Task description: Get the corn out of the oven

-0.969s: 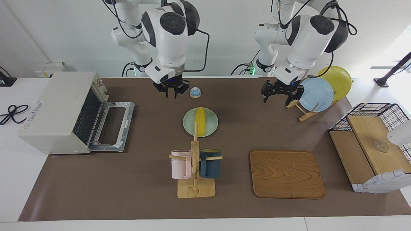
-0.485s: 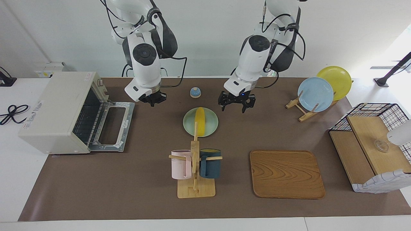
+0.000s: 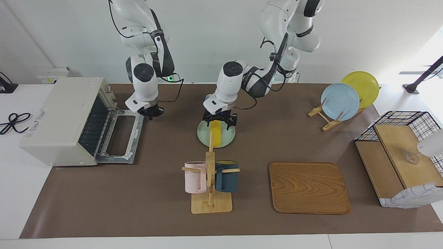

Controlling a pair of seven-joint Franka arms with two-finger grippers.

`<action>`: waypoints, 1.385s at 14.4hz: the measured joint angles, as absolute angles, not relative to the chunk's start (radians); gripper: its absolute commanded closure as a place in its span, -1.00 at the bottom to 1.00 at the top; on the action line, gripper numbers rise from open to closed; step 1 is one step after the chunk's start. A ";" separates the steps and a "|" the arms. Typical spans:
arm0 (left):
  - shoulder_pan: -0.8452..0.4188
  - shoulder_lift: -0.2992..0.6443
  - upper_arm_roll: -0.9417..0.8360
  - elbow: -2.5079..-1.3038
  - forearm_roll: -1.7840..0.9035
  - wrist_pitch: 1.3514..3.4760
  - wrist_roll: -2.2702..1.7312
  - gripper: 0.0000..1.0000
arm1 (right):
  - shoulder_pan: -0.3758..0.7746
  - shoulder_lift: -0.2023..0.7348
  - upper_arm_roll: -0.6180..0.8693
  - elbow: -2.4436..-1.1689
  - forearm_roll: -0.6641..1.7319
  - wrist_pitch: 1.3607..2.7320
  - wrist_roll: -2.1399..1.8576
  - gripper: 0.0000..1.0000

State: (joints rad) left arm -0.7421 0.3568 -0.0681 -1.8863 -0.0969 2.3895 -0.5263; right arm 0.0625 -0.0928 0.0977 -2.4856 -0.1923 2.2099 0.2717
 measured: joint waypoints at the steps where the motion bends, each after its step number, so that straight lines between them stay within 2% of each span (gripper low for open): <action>1: -0.744 0.370 -0.068 -1.874 -0.097 2.390 -0.526 -1.00 | 0.050 -0.093 0.098 -2.489 -0.193 2.218 0.258 1.00; 6: -0.767 0.393 -0.066 -1.852 -0.097 2.392 -0.529 -1.00 | 0.005 -0.094 0.102 -2.492 -0.181 2.223 0.189 1.00; 11: -0.767 0.416 -0.055 -1.852 -0.097 2.392 -0.546 -1.00 | -0.007 -0.095 0.103 -2.524 -0.182 2.298 0.184 1.00; 14: -0.767 0.418 -0.056 -1.853 -0.097 2.392 -0.554 -0.15 | -0.007 -0.095 0.103 -2.525 -0.182 2.298 0.171 1.00; 16: -0.767 0.420 -0.056 -1.853 -0.097 2.392 -0.555 0.64 | -0.007 -0.095 0.109 -2.525 -0.205 2.297 0.164 1.00; 17: -0.767 0.420 -0.055 -1.853 -0.097 2.392 -0.558 0.96 | -0.005 -0.094 0.116 -2.525 -0.228 2.294 0.164 1.00; 20: -0.767 0.419 -0.054 -1.851 -0.097 2.392 -0.566 1.00 | -0.004 -0.085 0.131 -2.476 -0.247 2.209 0.164 1.00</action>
